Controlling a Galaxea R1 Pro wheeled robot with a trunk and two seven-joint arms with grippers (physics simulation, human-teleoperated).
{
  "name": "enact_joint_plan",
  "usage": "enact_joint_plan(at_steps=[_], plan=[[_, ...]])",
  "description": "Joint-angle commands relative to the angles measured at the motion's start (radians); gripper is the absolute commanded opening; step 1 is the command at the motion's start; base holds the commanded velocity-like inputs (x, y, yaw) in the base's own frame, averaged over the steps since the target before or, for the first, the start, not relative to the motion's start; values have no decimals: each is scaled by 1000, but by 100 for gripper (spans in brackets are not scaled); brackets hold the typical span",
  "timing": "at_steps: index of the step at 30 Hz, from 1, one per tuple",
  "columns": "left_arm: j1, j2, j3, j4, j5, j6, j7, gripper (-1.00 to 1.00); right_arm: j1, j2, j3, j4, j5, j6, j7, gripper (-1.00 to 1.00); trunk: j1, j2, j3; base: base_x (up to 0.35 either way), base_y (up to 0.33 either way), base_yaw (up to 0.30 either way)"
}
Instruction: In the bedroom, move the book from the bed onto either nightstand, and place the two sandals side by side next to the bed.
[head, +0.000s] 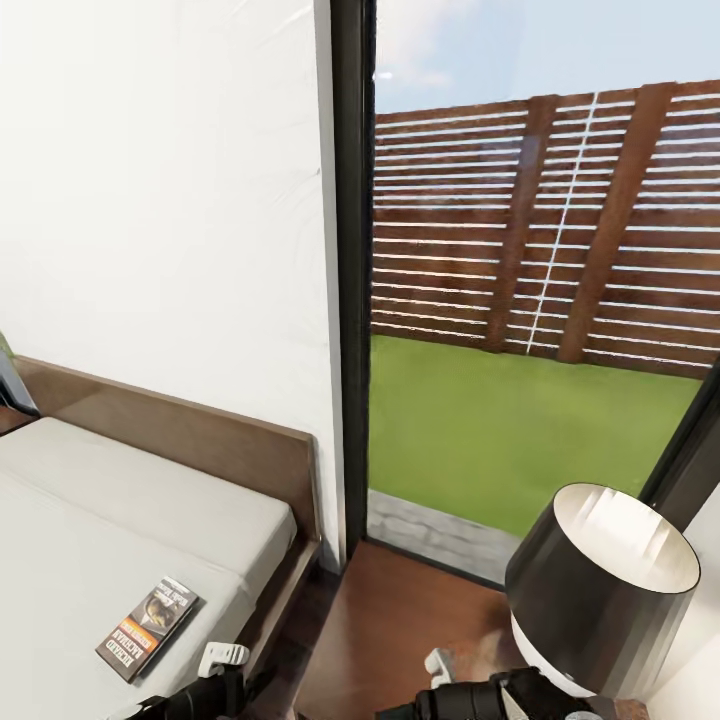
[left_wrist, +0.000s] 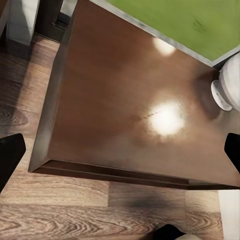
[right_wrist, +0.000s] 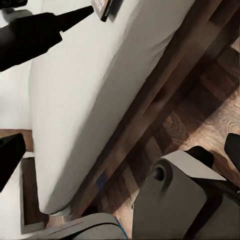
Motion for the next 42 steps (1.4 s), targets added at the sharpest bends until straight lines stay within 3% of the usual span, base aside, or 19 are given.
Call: enact_joint_plan(at_steps=[1,3,4,7,8,12,16,22,27,38,40,42], plan=[[-1,0,4,1,-4,-4,-3,100,-1,2,-8,-9,-7,39,24,100,0,-1,-1,0,0,0],[-1,0,3,1,-4,-4,-4,100,-1,2,-9,-45,-65,79,65,100,0,-1,-1,0,0,0],[-1,0,3,1,-4,-4,-4,100,-1,3,-8,-74,-139,135,106,100,0,-1,-1,0,0,0],[-1,1,4,1,-3,-4,-6,100,-1,3,-8,-113,-192,236,140,100,0,-1,-1,0,0,0],[-1,2,4,1,-2,-4,-8,100,-1,6,-8,-168,-212,307,182,100,0,-1,-1,0,0,0],[-1,2,5,1,-2,-5,-8,100,-2,10,-8,-209,-222,361,244,100,0,-1,-1,0,0,0],[-1,2,6,1,-1,-6,-9,100,-2,12,-7,-218,-223,400,261,100,0,-1,-1,0,0,0],[-1,2,11,0,7,-6,-9,100,-3,53,-4,-220,-226,413,270,100,0,-1,-1,0,0,0],[-1,2,31,-1,70,-6,-12,100,-3,76,1,-221,-227,414,371,100,0,-1,-1,0,0,0],[-1,6,36,-2,90,-5,-108,100,-3,92,0,-220,-225,404,387,100,0,-1,-1,0,0,0],[-1,17,37,-2,92,-5,-132,100,-3,92,0,-220,-225,403,386,100,0,-1,-1,0,0,0],[-1,49,43,-2,96,-3,-189,100,-3,93,0,-220,-225,402,386,100,0,-1,-1,0,0,0]])
